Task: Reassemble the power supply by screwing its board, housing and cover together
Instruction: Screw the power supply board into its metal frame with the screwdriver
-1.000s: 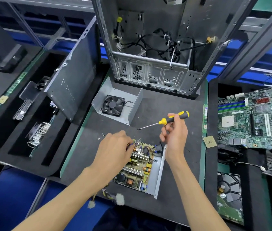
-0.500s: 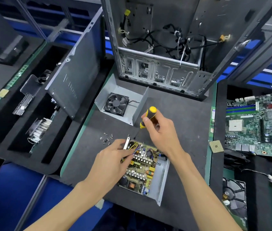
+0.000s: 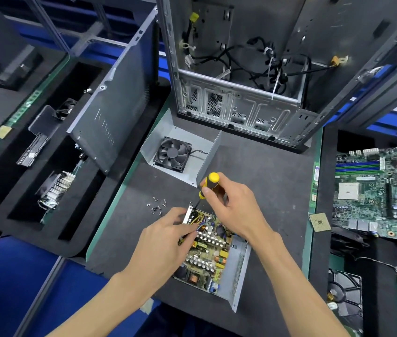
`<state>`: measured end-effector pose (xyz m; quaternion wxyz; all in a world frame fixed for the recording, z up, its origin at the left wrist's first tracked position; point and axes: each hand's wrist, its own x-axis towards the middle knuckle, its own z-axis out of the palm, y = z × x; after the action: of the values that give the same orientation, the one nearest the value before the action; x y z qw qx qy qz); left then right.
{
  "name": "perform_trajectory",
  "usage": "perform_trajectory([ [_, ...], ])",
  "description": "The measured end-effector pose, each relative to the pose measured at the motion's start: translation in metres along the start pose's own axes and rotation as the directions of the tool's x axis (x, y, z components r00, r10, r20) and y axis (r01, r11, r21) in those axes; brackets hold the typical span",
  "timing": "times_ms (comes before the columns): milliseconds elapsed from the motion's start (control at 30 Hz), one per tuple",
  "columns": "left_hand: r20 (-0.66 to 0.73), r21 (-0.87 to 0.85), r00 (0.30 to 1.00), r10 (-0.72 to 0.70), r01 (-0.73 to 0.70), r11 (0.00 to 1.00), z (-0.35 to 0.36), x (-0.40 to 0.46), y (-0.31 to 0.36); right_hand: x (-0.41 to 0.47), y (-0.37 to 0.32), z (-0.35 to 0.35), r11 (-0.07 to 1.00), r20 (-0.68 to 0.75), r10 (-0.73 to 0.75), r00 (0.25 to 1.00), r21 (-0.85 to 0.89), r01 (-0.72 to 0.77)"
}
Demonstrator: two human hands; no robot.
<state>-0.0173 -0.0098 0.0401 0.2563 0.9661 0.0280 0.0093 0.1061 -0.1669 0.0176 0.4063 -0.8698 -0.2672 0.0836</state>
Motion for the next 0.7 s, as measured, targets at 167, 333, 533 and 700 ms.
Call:
perform_trajectory([
  [167, -0.003, 0.001, 1.0, -0.002, 0.002, 1.0, 0.001, 0.0, -0.001, -0.001, 0.001, 0.001, 0.999, -0.005, -0.033, 0.999, -0.025, 0.032],
  [333, 0.017, 0.005, 1.0, -0.012, 0.012, 1.0, 0.001, -0.001, -0.002, -0.002, -0.002, 0.003, 0.997, 0.008, -0.075, 0.997, -0.036, 0.075],
  [533, 0.004, 0.012, 0.999, -0.04, 0.04, 0.999, -0.01, -0.001, 0.0, 0.0, -0.011, 0.008, 0.992, -0.001, -0.13, 0.992, -0.002, 0.13],
  [700, -0.181, -0.18, 0.978, -0.103, 0.07, 0.981, -0.048, 0.025, 0.018, 0.003, -0.014, 0.013, 0.987, -0.005, -0.16, 0.987, 0.017, 0.16],
])
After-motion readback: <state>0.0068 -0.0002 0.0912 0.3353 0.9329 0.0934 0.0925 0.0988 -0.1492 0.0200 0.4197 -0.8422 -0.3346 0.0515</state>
